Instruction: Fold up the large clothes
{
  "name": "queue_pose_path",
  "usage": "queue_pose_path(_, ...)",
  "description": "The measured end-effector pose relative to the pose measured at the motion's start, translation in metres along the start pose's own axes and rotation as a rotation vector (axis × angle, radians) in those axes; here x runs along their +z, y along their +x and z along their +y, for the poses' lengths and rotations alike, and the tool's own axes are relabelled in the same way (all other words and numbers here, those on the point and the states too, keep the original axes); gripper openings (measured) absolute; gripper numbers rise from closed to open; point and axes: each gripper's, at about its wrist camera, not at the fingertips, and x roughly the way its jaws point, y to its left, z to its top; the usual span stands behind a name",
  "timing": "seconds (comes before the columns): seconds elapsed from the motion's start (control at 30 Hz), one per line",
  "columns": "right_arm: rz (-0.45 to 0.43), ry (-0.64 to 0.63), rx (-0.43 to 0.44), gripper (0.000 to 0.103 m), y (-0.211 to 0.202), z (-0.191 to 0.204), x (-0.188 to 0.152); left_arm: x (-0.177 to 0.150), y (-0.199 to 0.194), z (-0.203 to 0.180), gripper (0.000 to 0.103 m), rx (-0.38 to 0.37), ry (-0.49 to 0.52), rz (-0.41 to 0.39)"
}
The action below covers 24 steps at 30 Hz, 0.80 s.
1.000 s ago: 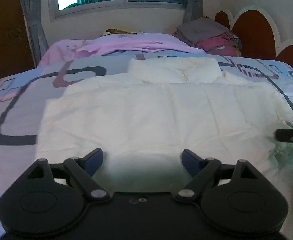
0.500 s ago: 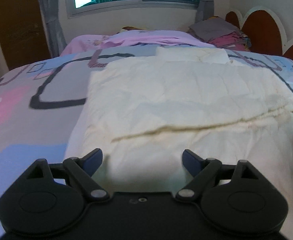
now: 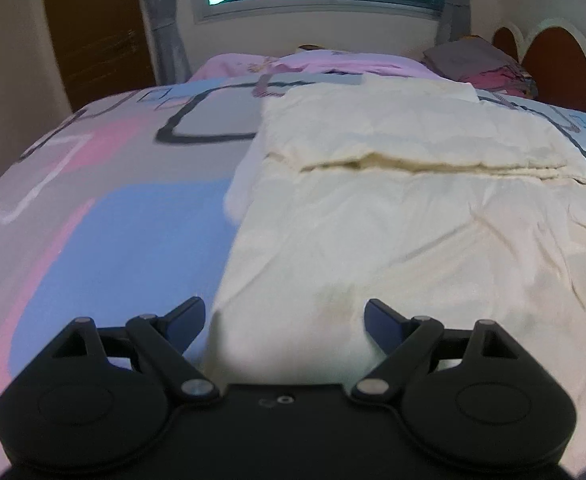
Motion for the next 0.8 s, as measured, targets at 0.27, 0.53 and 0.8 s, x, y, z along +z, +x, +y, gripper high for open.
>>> queue_pose_path(0.27, 0.071, 0.149, 0.048, 0.081, -0.014, -0.038, -0.045, -0.048, -0.024, 0.043, 0.084, -0.137, -0.201, 0.038)
queue_pose_path(0.53, 0.112, 0.289, 0.188, 0.081, -0.012, -0.062, -0.063, -0.074, -0.018, 0.071, 0.083, -0.346, -0.423, 0.044)
queue_pose_path(0.8, 0.162, 0.344, 0.349, 0.035, 0.007, -0.065, -0.060, -0.071, 0.003, 0.069, 0.020, -0.530, -0.468, 0.094)
